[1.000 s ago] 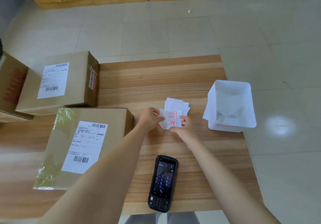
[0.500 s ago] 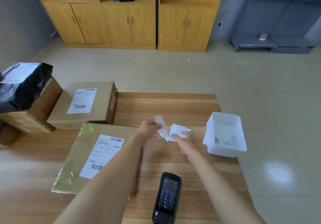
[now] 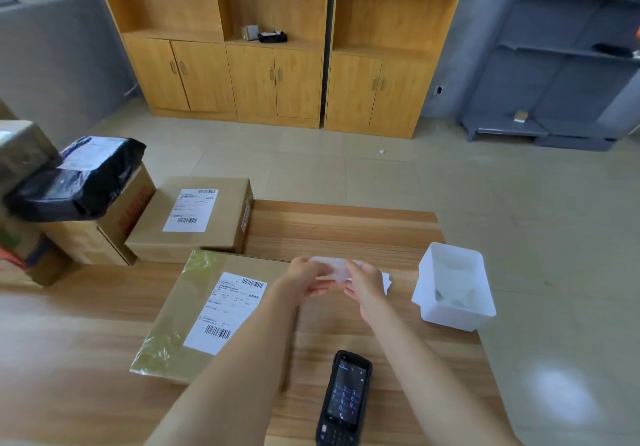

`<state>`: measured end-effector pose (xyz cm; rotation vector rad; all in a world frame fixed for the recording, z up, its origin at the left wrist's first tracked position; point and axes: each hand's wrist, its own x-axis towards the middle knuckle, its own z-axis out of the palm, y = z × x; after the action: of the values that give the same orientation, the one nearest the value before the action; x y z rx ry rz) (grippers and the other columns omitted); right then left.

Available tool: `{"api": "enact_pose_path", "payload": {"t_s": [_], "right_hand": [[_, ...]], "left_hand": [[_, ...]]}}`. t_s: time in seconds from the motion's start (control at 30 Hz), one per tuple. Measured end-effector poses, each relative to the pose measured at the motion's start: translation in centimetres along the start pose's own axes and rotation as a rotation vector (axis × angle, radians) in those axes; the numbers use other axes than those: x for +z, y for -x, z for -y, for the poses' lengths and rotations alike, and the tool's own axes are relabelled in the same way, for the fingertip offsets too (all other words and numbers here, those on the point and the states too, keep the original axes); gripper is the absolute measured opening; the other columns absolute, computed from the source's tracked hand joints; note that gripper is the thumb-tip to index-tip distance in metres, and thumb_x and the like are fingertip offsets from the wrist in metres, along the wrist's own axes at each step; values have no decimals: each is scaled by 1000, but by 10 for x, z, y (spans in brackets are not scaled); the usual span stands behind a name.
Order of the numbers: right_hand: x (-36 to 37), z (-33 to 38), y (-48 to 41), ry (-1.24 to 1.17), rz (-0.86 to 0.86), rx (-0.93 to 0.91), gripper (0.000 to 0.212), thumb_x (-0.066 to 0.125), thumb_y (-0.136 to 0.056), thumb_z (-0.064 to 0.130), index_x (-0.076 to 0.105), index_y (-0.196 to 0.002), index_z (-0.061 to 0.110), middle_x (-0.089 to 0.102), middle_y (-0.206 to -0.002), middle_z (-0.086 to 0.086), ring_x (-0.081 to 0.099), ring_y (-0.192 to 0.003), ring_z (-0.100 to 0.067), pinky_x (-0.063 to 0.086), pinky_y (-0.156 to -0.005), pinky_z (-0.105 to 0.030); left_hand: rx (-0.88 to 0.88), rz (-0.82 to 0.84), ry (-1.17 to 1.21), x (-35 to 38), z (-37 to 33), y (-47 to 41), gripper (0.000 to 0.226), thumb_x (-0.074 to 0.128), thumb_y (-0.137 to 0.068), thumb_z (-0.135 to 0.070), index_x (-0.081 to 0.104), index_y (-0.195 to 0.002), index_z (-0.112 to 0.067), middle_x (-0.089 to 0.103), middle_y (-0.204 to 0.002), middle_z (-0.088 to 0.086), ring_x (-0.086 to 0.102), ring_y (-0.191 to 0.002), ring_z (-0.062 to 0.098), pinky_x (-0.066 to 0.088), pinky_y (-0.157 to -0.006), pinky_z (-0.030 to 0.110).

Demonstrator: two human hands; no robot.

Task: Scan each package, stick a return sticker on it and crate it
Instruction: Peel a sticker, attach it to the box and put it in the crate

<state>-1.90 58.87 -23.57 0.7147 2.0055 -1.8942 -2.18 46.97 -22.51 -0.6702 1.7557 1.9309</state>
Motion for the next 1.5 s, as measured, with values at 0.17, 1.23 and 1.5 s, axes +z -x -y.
{"api": "enact_pose_path", "payload": {"t_s": [0.17, 1.23, 1.5], "right_hand": [[0, 1, -4, 152, -55, -74, 11, 48, -90, 17, 52, -81, 11, 53, -80, -9, 46, -72, -22, 37, -68, -32], [3, 5, -2, 378, 192, -306, 10, 66, -89, 24, 61, -88, 16, 56, -80, 0, 56, -80, -17, 50, -76, -35], [-3, 6, -4, 410, 205, -328, 14, 64, -89, 16, 62, -103, 14, 47, -70, 2, 49, -68, -13, 36, -63, -25]], "left_hand": [[-44, -36, -203, -5, -3, 0, 30, 52, -94, -11, 46, -123, -5, 65, -101, 6, 64, -68, 15, 48, -65, 26], [309, 95, -283, -21, -11, 6, 11, 63, -90, -9, 71, -96, -5, 70, -83, 5, 69, -68, 7, 56, -65, 19], [296, 61, -256, -26, -10, 6, 9, 61, -92, -12, 70, -90, -13, 71, -87, 5, 69, -71, 14, 58, -72, 26]]}}
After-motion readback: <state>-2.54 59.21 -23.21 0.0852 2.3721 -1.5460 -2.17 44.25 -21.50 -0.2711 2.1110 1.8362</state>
